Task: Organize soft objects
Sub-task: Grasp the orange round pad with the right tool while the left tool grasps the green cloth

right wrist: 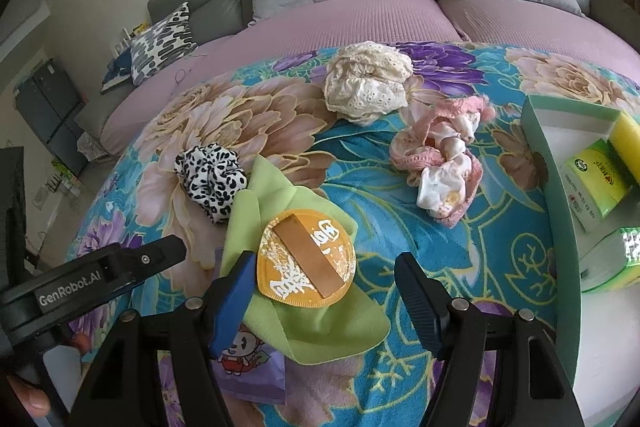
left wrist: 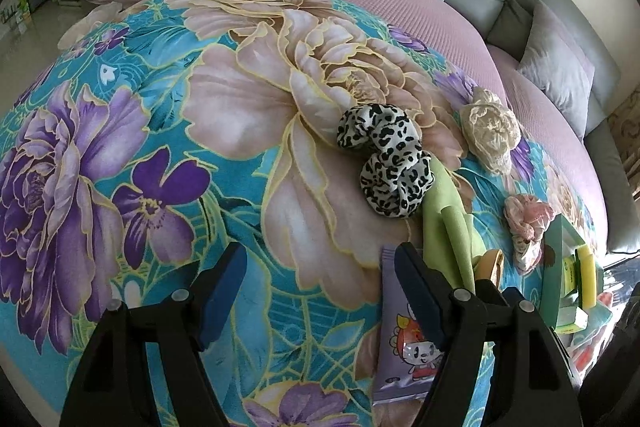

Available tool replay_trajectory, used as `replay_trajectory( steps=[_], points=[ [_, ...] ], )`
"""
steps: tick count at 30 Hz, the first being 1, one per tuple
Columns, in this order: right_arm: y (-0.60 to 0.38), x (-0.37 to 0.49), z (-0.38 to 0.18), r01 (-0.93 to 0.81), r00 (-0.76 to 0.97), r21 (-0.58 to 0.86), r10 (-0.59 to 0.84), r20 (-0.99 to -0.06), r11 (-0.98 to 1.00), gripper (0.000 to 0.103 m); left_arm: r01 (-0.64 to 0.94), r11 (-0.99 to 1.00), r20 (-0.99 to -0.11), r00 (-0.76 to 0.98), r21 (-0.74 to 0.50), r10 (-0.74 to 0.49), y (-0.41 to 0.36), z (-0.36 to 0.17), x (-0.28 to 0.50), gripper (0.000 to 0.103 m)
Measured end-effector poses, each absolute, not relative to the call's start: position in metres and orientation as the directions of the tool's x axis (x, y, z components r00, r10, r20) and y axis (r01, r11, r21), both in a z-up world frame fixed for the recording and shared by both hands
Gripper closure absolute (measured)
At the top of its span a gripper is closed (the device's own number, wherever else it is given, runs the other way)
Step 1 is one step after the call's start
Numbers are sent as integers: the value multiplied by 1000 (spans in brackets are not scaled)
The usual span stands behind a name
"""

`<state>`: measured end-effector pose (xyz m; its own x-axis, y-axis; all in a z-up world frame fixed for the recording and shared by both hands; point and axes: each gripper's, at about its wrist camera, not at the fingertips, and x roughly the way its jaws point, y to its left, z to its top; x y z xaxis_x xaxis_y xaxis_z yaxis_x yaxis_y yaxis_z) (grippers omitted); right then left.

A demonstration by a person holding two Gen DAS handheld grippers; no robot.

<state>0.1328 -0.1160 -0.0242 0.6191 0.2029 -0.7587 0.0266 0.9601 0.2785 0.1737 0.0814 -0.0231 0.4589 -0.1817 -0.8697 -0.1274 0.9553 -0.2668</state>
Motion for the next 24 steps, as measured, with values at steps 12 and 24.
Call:
replay_trajectory(
  steps=[12, 24],
  points=[
    [-118, 132, -24, 16, 620, 301, 227, -751, 954, 51, -117, 958, -871, 457, -262, -183, 79, -24, 174, 26],
    [-145, 123, -10, 71, 665, 313, 189, -722, 947, 51, -85, 959, -847, 494, -271, -196, 71, -12, 171, 26]
  ],
)
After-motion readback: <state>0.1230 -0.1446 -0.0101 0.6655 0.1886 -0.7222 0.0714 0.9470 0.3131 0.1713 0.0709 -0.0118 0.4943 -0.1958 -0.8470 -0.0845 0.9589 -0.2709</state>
